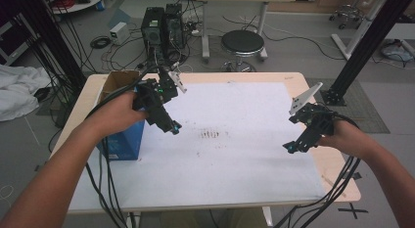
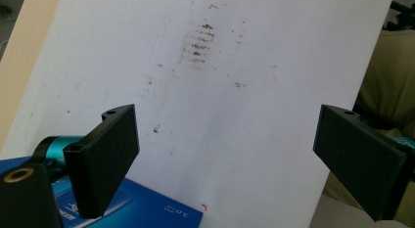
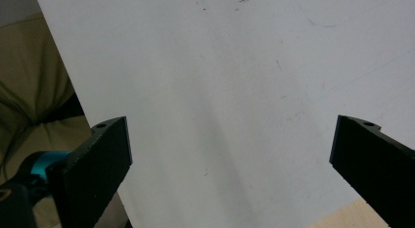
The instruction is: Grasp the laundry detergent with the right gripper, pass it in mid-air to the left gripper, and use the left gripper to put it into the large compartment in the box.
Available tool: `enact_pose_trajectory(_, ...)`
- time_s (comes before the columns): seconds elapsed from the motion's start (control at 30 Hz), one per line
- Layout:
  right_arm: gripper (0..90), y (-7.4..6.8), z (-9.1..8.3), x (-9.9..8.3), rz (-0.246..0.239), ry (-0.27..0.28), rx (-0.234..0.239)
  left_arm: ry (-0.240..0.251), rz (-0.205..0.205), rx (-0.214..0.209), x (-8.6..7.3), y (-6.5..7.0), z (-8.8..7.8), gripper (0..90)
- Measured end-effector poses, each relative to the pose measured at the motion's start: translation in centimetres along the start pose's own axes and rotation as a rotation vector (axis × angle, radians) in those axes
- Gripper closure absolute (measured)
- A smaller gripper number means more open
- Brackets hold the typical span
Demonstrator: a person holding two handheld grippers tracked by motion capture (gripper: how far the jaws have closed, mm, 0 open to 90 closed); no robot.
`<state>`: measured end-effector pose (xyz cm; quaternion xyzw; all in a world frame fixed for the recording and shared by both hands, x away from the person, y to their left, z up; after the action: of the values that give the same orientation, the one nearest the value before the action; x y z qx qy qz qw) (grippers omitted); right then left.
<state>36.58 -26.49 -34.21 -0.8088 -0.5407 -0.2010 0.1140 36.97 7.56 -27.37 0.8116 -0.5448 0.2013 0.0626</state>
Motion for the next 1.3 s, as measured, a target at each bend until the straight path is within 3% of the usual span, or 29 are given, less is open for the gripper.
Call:
enact_pose_trajectory(0.13, 1.0, -0.1, 0.0, 0.1, -0.006, 0.002, 0.000, -0.020, 0.020, 0.001, 0.5, 0.2, 0.8, 9.8)
enact_pose_trajectory(0.23, 1.0, -0.2, 0.0, 0.2, -0.005, 0.003, -0.003, -0.020, 0.002, -0.008, 0.7, 0.3, 1.3, 9.9)
enact_pose_trajectory(0.33, 1.0, -0.3, 0.1, 0.4, -0.006, 0.007, -0.003, -0.036, 0.011, -0.012, 0.8, 0.6, 1.8, 9.9)
enact_pose_trajectory(0.47, 1.0, -0.3, 0.1, 0.6, -0.010, 0.006, -0.003, -0.041, -0.013, 0.006, 1.1, 0.5, 2.1, 9.9)
enact_pose_trajectory(0.63, 1.0, -0.1, 0.2, 0.9, -0.007, 0.004, -0.005, -0.039, -0.006, 0.009, 1.2, 0.6, 2.5, 9.9)
enact_pose_trajectory(0.8, 1.0, 0.2, 0.2, 1.3, -0.006, 0.007, -0.008, -0.032, 0.029, -0.014, 1.4, 0.8, 2.6, 9.9)
enact_pose_trajectory(1.3, 1.0, 0.5, 0.3, 1.7, -0.012, 0.003, -0.008, -0.025, 0.076, -0.038, 2.5, 1.0, 3.5, 9.9)
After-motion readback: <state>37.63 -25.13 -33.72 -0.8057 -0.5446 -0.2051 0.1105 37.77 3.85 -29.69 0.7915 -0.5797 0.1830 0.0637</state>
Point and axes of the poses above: each handheld gripper's, and its own axes: z roughly forward along the jaws, x roughly out of its top, y roughly to its right, the point moved 7 cm from there along z, roughly forward along the jaws, and after that the axes turned 1 degree about -z, right-handed, at the moved point
